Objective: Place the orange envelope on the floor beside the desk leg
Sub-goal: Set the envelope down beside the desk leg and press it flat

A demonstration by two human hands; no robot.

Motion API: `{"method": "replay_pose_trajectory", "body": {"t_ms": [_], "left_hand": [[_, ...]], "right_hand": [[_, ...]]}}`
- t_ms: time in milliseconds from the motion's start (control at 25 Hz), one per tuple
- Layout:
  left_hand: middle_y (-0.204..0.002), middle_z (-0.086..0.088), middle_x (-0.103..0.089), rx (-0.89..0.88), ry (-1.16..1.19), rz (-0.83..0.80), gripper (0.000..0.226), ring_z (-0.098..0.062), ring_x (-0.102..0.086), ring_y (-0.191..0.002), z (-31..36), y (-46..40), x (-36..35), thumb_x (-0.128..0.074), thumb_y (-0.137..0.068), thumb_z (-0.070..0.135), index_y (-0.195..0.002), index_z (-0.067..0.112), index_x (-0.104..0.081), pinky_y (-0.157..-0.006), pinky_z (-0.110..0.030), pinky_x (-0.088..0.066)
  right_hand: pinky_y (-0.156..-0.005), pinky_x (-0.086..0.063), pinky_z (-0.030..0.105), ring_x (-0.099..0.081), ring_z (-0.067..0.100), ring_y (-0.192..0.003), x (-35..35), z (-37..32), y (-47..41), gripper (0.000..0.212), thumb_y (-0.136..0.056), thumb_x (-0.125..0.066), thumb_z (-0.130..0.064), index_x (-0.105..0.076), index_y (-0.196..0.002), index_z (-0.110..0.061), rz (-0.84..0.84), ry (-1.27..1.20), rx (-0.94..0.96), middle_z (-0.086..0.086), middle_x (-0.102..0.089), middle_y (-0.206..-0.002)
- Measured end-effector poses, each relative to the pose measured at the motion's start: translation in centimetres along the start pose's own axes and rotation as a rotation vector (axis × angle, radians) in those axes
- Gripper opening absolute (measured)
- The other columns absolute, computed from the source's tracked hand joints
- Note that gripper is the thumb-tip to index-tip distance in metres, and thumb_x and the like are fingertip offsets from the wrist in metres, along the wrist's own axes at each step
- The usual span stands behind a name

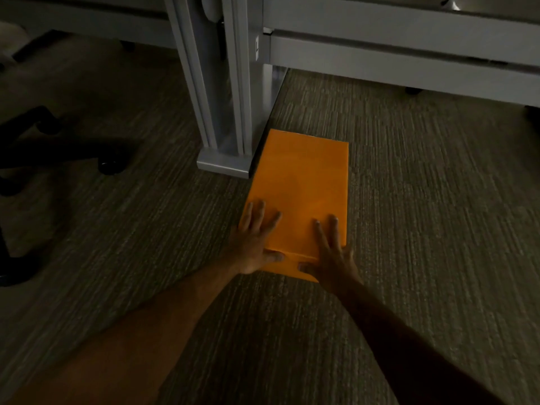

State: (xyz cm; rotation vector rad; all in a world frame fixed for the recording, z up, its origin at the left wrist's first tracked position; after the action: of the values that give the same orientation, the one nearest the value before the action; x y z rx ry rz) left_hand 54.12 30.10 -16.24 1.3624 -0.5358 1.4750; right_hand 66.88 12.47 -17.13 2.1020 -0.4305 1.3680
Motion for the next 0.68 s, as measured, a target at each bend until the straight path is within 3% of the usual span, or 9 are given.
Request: {"method": "replay_pose_trajectory", "body": {"t_ms": [440, 680], "left_hand": [[-0.156, 0.001, 0.043, 0.0, -0.002, 0.077, 0.109, -0.031, 0.041, -0.141, -3.9, -6.4, 2.6, -0.047, -0.076, 0.084, -0.145, 0.051, 0.029, -0.114, -0.071, -0.003], [-0.156, 0.0, 0.042, 0.001, -0.04, 0.085, 0.108, -0.033, 0.039, -0.142, -4.7, -8.1, 3.1, -0.041, -0.074, 0.088, -0.148, 0.048, 0.026, -0.114, -0.069, -0.002]], "right_hand": [[-0.099, -0.045, 0.061, -0.023, 0.057, -0.138, 2.2, -1.3, -7.5, 0.118, -0.076, -0.06, -0.076, 0.027, -0.15, -0.046, 0.091, 0.051, 0.008, 0.003, 0.037, -0.162], [-0.103, -0.043, 0.064, -0.022, 0.059, -0.141, 2.7, -1.2, -9.6, 0.116, -0.076, -0.059, -0.076, 0.028, -0.149, -0.049, 0.061, 0.062, -0.011, 0.003, 0.035, -0.163]]}}
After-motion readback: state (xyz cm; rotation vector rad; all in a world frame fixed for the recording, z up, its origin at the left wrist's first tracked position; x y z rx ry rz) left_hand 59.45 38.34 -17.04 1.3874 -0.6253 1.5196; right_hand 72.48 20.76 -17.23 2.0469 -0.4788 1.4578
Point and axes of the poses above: each hand's wrist, its own y-axis away from the middle knuckle, its own x-axis out of the back of the hand, z = x × y, the point moved 6 cm from there along -y, towards the middle knuckle
